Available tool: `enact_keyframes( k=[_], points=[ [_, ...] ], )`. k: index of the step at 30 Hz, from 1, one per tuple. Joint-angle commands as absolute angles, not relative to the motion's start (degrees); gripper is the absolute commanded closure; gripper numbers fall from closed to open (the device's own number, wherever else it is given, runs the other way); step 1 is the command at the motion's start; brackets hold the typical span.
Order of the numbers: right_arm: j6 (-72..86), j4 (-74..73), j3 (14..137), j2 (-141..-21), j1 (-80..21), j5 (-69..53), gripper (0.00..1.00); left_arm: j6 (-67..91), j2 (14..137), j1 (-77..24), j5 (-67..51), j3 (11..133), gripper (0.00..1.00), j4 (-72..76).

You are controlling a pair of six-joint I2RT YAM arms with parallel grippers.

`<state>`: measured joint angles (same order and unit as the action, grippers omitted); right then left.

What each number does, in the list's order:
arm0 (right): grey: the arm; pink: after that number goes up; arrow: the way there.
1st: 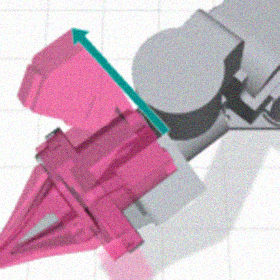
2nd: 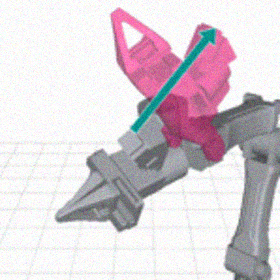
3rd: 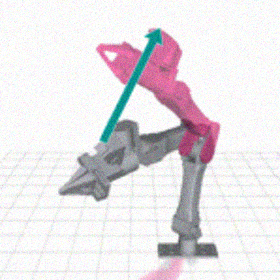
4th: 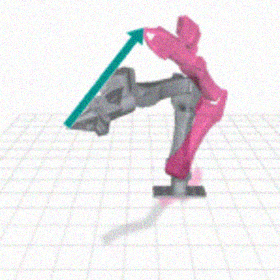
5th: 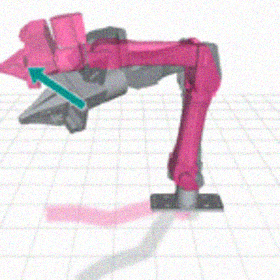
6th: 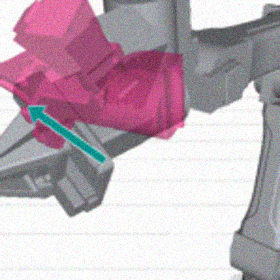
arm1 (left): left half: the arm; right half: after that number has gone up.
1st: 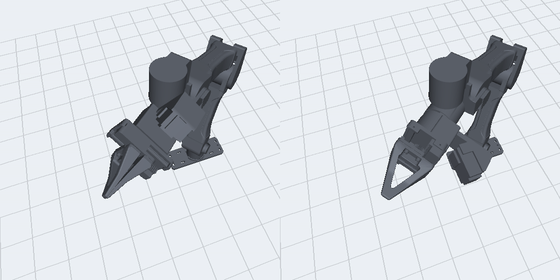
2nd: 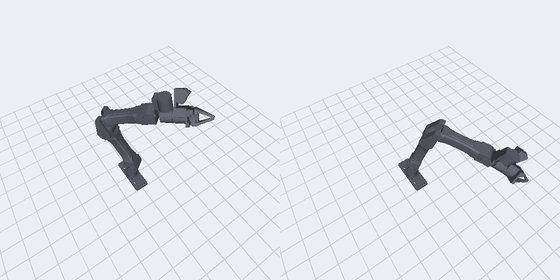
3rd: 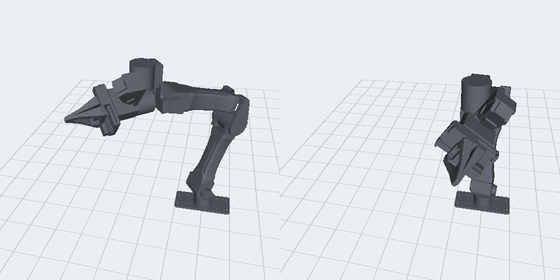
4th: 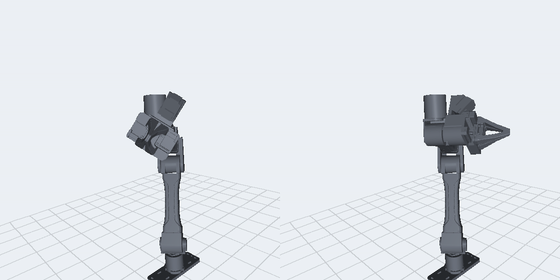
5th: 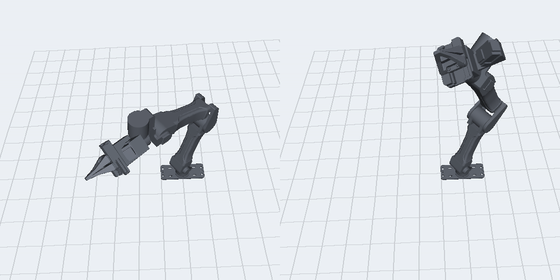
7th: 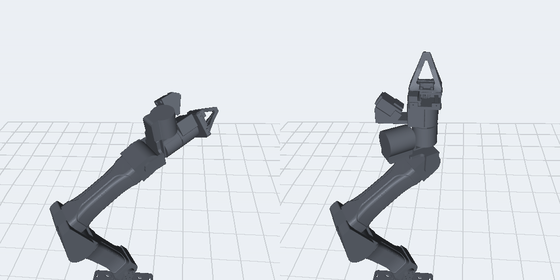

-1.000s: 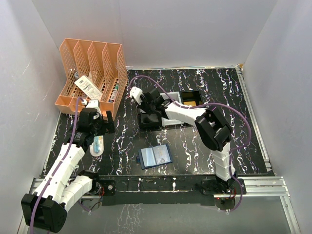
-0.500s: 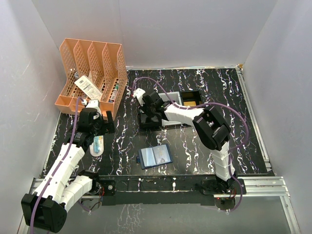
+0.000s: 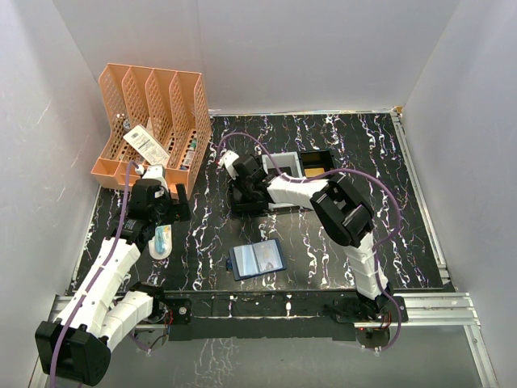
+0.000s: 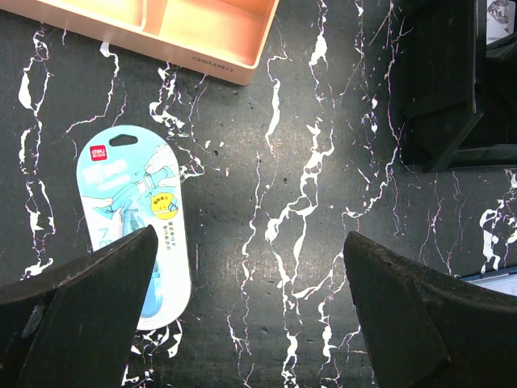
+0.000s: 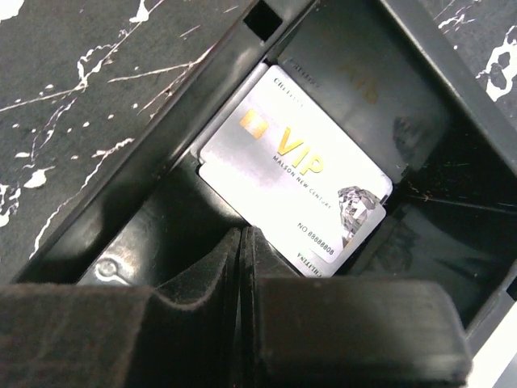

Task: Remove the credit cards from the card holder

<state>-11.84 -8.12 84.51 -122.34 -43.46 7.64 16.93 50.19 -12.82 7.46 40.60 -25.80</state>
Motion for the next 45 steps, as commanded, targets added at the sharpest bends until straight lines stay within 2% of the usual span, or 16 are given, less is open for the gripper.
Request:
enact_keyframes(
  k=[1, 7, 16, 24, 30, 34, 39, 41, 42, 43, 45],
  points=[
    [-10.81, -3.37, 86.49, -124.02, -43.88, 12.55, 0.97, 16.44, 49.78, -12.55, 7.46, 41.13, 0.01, -25.93],
    [-10.16, -0.14, 85.58, -124.36, -43.90, 16.72, 0.94, 16.52, 50.05, -12.56, 7.47, 41.12, 0.01, -26.01],
    [-9.06, 0.33, 84.61, -122.57, -44.06, 15.49, 0.87, 16.57, 50.19, -12.49, 7.38, 41.16, 0.01, -26.02],
    [-5.42, 0.95, 81.00, -112.45, -44.10, 9.18, 0.74, 16.22, 50.10, -12.48, 6.73, 41.12, 0.01, -25.88],
    [0.15, 3.12, 71.67, -100.84, -44.20, 5.74, 0.65, 15.95, 49.50, -12.49, 5.85, 40.97, 0.01, -25.60],
    [7.59, 4.23, 63.66, -90.00, -44.13, 6.98, 0.55, 15.75, 49.26, -12.49, 4.89, 40.99, 0.01, -25.50],
    [22.57, -3.74, 58.80, -80.71, -44.04, 9.55, 0.41, 16.19, 48.61, -12.56, -1.28, 40.66, 0.01, -24.20],
    [28.35, -7.31, 57.11, -78.53, -44.03, 9.25, 0.28, 19.02, 48.16, -12.54, -7.30, 40.22, 0.01, -22.83],
    [30.86, -9.03, 56.18, -77.35, -44.07, 9.17, 0.15, 21.53, 47.76, -12.54, -11.61, 39.57, 0.01, -21.06],
    [33.03, -9.89, 54.99, -76.41, -43.98, 8.34, 0.09, 24.65, 47.36, -12.52, -16.15, 38.89, 0.02, -18.68],
    [35.85, -8.55, 50.41, -74.33, -44.01, 5.66, 0.07, 31.71, 46.87, -12.64, -25.47, 37.11, 0.06, -12.35]
  ],
)
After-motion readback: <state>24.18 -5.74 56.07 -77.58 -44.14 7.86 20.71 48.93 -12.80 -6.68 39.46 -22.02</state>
